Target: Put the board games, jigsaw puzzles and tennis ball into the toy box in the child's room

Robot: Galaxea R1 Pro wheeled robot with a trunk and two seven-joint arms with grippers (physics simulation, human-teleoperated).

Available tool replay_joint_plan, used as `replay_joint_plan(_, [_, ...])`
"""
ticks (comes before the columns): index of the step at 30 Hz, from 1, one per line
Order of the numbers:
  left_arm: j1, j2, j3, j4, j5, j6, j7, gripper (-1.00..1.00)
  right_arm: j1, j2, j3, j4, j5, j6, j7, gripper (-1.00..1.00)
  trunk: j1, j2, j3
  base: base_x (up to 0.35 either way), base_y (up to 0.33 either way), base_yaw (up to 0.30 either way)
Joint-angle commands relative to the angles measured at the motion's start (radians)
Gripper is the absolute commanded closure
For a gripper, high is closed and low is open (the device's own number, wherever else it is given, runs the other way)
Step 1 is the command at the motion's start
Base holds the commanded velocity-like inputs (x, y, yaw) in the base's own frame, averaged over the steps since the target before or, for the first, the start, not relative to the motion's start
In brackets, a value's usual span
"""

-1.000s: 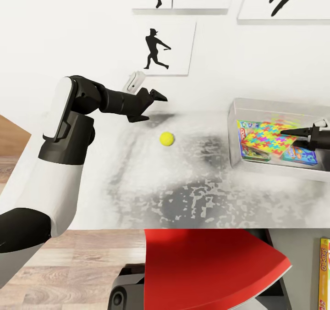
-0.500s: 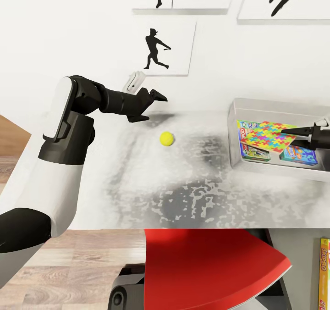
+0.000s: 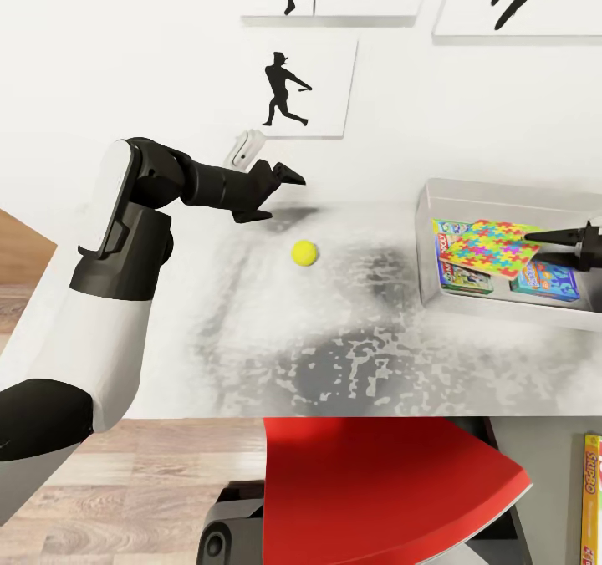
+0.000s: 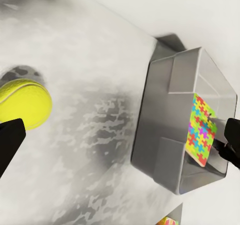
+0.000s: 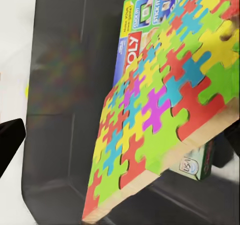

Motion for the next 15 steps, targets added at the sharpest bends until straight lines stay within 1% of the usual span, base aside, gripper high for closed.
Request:
replay_joint_plan(1, [-0.001,0.0,0.001,0.0,0.008,0.003,0.01,-1.0,-0.002,-0.008,-0.006,0.0,0.011,0.011,0.006,-1.0,0.001,-0.002,-0.001,0.0,0.0,0.0])
replay_joint_plan(2, [-0.001,0.0,0.001,0.0,0.008,0.003,0.01,-1.0,-0.003,-0.017,-0.006,-0.001,0.011,0.011,0.005,-1.0,0.001,-0.002,-0.001,0.0,0.0,0.0])
replay_joint_plan(3, [-0.001,0.0,0.001,0.0,0.008,0.003,0.01,-1.0,-0.003,-0.017,-0.006,-0.001,0.011,0.011,0.005,-1.0,0.001,-0.002,-0.001,0.0,0.0,0.0])
replay_joint_plan(5, [-0.001,0.0,0.001,-0.001,0.008,0.003,0.01,-1.0,-0.004,-0.033,-0.006,-0.002,0.01,0.012,0.003,-1.0,0.001,-0.002,-0.001,0.0,0.0,0.0])
replay_joint_plan(8, [-0.001,0.0,0.001,-0.002,0.009,0.003,0.01,-1.0,-0.008,-0.049,-0.006,-0.004,0.01,0.014,0.001,-1.0,0.001,-0.002,-0.001,0.0,0.0,0.0])
replay_joint_plan(11, [-0.001,0.0,0.001,-0.002,0.009,0.003,0.009,-1.0,-0.009,-0.055,-0.006,-0.012,0.01,0.016,0.001,-1.0,0.001,-0.002,-0.001,0.0,0.0,0.0])
replay_joint_plan(15, [-0.001,-0.002,0.001,-0.001,0.009,0.003,0.006,-1.0,-0.007,-0.06,-0.004,-0.046,0.011,0.018,0.001,-1.0,0.001,-0.002,-0.001,0.0,0.0,0.0])
